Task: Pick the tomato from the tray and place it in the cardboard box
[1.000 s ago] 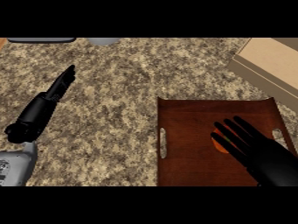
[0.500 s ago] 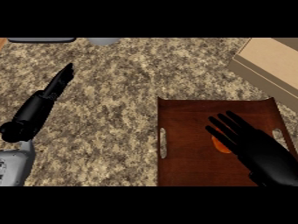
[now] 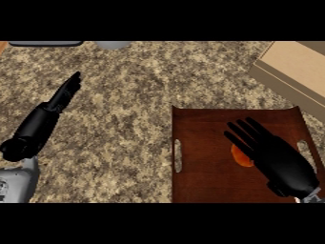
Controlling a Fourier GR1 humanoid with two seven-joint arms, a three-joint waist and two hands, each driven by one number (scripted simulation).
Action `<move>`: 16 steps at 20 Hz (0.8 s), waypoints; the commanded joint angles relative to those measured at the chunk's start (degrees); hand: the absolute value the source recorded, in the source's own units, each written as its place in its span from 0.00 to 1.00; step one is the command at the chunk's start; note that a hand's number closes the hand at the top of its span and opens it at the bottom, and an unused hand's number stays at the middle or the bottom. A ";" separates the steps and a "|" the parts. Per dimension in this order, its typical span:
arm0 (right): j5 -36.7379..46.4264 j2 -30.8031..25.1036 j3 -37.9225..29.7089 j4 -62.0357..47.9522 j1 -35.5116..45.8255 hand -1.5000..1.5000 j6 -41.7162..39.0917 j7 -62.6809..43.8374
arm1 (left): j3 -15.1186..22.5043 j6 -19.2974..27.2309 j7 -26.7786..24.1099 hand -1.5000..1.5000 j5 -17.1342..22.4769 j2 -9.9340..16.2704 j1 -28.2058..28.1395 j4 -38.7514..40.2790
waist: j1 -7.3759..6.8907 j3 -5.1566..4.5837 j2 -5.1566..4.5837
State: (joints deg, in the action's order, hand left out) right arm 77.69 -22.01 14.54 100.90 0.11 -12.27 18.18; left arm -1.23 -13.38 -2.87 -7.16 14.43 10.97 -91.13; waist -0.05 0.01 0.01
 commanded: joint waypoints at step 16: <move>2.22 3.53 -1.54 -14.80 6.33 1.00 18.90 13.68 | -2.42 -1.19 -0.92 0.50 -1.36 -1.14 3.59 3.20 | 0.02 0.01 -0.07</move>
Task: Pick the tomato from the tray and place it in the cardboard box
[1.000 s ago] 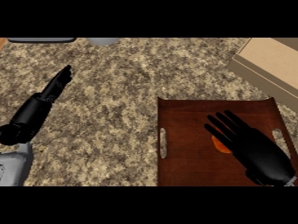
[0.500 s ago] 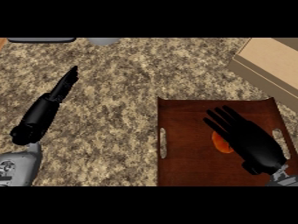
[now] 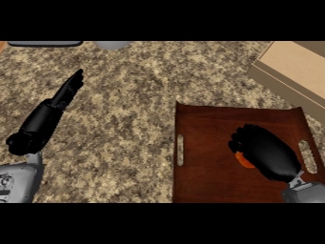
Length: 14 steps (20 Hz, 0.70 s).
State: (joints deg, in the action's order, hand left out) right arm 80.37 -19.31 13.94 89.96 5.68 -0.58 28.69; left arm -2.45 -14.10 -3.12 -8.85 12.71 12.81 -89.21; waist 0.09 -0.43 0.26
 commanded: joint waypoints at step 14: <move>-13.24 9.05 -14.46 -17.78 25.69 1.00 -14.01 -5.64 | 0.66 -0.88 0.85 0.50 -0.75 -0.70 -0.48 -1.25 | -0.97 0.44 -0.41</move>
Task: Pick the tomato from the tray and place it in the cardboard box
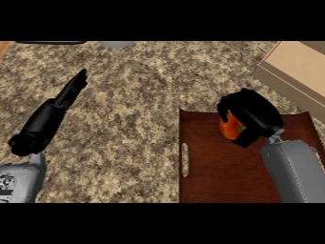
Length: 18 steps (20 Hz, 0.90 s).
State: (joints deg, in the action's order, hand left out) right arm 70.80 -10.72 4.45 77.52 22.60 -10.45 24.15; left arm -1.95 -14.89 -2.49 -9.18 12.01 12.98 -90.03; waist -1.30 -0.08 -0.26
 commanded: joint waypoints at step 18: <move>-12.37 -6.21 -30.41 -4.09 27.35 1.00 -4.85 -24.29 | -1.78 -1.37 0.13 0.50 1.22 0.51 -1.07 -1.24 | 0.53 0.10 0.19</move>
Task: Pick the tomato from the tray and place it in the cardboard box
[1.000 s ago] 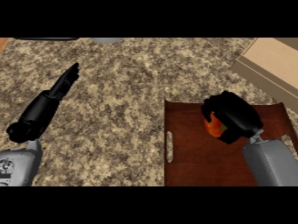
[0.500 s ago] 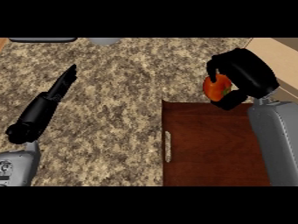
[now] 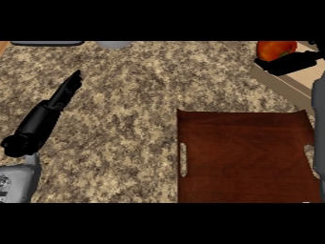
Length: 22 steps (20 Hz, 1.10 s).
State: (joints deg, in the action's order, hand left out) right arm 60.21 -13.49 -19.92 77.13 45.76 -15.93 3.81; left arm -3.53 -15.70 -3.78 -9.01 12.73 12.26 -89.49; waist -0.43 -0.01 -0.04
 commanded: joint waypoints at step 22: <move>7.18 -33.04 -4.92 -56.99 13.15 1.00 -2.61 14.32 | 1.56 0.15 -0.46 0.50 -1.10 -1.74 3.12 0.37 | -2.97 0.17 -1.62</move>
State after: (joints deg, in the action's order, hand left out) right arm 65.87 -42.59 -26.09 26.14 58.51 -15.12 14.47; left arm -1.89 -15.62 -3.36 -9.97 11.00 14.80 -89.62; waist -3.07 0.13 -1.46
